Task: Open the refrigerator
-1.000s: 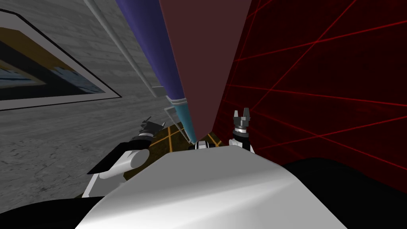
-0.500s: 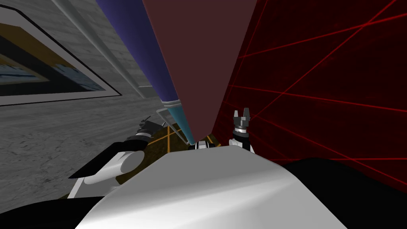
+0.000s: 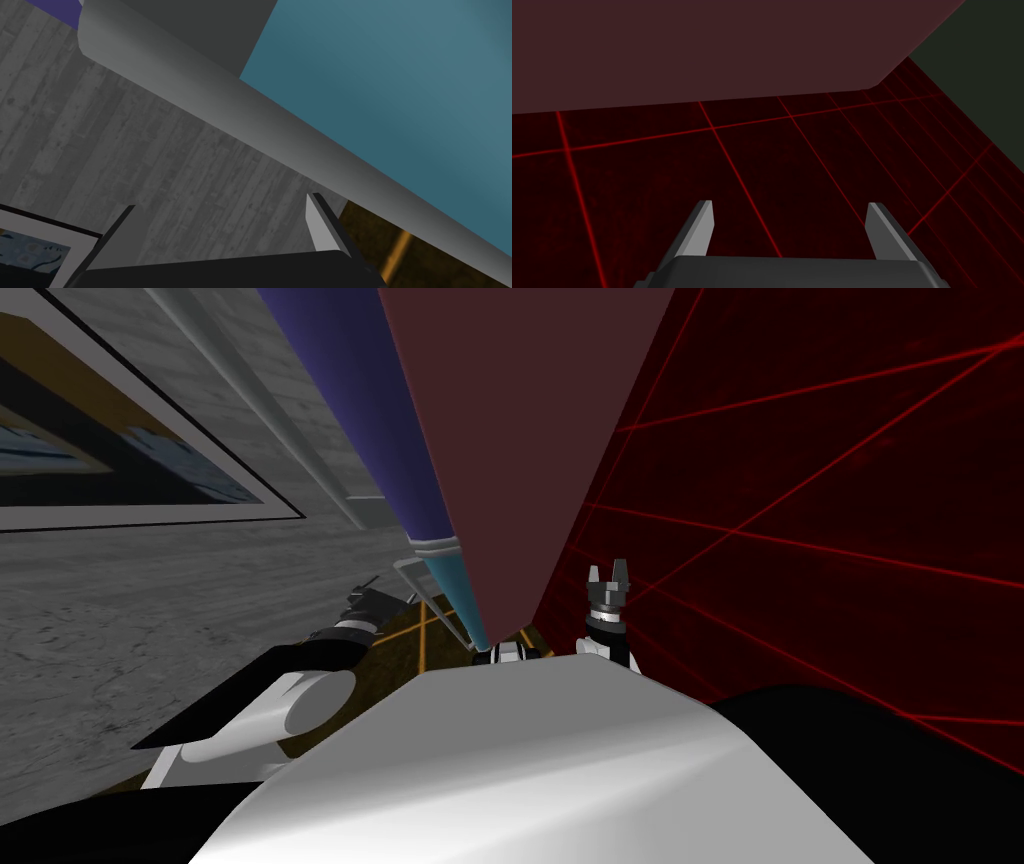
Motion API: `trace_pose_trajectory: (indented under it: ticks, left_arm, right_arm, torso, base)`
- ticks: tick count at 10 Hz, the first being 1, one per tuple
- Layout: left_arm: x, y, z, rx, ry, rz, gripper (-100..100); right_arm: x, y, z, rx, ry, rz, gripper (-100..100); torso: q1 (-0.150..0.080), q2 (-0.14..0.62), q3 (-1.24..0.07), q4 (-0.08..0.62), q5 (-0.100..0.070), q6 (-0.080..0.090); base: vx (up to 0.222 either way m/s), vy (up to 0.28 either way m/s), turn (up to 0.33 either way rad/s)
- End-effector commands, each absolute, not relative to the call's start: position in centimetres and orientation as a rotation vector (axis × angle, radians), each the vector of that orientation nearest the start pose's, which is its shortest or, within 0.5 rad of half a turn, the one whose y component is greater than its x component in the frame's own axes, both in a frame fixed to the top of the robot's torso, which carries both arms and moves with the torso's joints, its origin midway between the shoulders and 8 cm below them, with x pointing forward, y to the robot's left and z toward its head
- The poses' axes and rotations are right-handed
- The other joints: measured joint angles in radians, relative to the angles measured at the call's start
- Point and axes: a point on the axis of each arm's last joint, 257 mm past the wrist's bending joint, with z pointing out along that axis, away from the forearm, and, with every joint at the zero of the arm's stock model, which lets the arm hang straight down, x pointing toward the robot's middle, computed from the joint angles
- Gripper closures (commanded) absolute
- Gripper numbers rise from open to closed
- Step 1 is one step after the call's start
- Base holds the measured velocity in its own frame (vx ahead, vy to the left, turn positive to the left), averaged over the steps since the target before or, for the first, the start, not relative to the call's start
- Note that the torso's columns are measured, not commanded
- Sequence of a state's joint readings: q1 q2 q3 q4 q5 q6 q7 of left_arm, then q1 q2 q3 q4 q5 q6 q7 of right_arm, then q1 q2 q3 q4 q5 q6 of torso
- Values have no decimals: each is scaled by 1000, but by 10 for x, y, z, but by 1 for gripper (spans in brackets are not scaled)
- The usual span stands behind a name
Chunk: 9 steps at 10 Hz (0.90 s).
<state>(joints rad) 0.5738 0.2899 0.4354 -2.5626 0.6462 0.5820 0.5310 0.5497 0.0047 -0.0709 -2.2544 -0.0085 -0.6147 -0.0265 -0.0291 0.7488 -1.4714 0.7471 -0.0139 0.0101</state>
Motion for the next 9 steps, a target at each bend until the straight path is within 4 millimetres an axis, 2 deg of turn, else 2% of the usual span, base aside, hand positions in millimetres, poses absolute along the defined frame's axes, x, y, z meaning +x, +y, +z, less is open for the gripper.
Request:
trace_pose_trajectory:
  ticks: [1, 7, 9]
  left_arm:
    - [359, 359, -46, -1660, 816, -1565, -100]
    - [359, 359, -46, -1660, 816, -1565, -100]
    - [361, 380, -70, -1709, 787, -1510, -100]
  right_arm:
    - [320, -306, 20, 625, 565, 1253, 0]
    - [320, -306, 20, 625, 565, 1253, 0]
    - [320, -306, 20, 625, 565, 1253, 0]
  torso:
    - [-1, 0, 0, 1, -1, 0]
    - [-4, 2, 1, 1, -2, 2]
    - [-1, 2, 2, -2, 2, -2]
  base:
    - [7, -13, 23]
    - [0, 0, 0]
    - [-2, 12, -1]
